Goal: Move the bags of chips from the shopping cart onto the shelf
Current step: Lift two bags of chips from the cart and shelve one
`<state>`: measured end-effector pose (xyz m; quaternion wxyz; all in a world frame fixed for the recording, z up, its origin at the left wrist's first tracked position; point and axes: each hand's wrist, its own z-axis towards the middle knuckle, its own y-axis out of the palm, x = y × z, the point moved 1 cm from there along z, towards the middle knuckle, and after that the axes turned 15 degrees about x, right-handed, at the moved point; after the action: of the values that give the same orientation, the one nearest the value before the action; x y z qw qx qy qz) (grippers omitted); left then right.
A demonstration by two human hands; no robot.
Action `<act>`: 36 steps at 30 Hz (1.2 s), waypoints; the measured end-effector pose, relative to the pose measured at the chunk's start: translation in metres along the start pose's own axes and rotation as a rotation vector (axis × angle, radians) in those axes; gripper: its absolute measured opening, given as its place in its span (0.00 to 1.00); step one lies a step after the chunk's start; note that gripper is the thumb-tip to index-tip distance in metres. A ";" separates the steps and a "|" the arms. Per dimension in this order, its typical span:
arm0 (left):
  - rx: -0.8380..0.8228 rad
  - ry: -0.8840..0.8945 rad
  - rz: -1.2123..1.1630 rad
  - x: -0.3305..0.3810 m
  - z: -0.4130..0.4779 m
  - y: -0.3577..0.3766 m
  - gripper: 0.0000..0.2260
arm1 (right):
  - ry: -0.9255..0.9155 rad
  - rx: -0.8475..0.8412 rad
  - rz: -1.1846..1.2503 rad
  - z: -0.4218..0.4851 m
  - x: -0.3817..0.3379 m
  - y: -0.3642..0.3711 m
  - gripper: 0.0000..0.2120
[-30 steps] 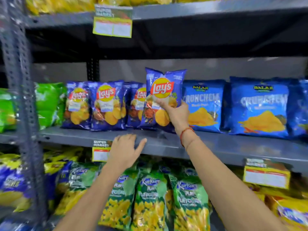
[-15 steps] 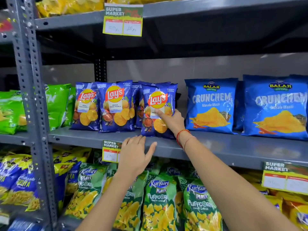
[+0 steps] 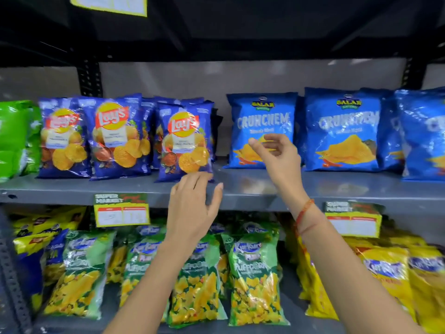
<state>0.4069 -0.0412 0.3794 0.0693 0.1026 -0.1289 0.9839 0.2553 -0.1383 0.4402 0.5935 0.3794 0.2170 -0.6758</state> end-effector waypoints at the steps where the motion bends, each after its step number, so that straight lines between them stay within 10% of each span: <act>1: 0.011 0.028 -0.072 0.017 -0.001 0.007 0.20 | -0.029 0.047 -0.008 -0.001 0.001 -0.020 0.17; 10: -0.156 0.168 -0.563 0.166 -0.074 0.094 0.15 | -0.031 0.419 -0.328 -0.037 0.058 -0.237 0.11; 20: -0.762 0.218 -0.856 0.305 -0.269 0.170 0.16 | 0.507 0.675 -0.724 -0.177 0.176 -0.460 0.08; 29: -1.526 0.110 -0.599 0.342 -0.470 0.214 0.20 | 1.273 0.685 -0.807 -0.356 0.276 -0.564 0.19; 31: -1.612 0.100 -0.515 0.343 -0.498 0.228 0.19 | 1.426 0.725 -0.729 -0.390 0.304 -0.571 0.35; 36: -1.769 0.098 -0.316 0.347 -0.536 0.264 0.19 | 1.527 0.890 -0.462 -0.416 0.332 -0.562 0.31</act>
<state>-0.0709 -0.1125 -0.1147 0.2630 -0.0136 -0.8205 0.5074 -0.1849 0.0721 -0.1611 -0.0628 0.8644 0.3407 -0.3644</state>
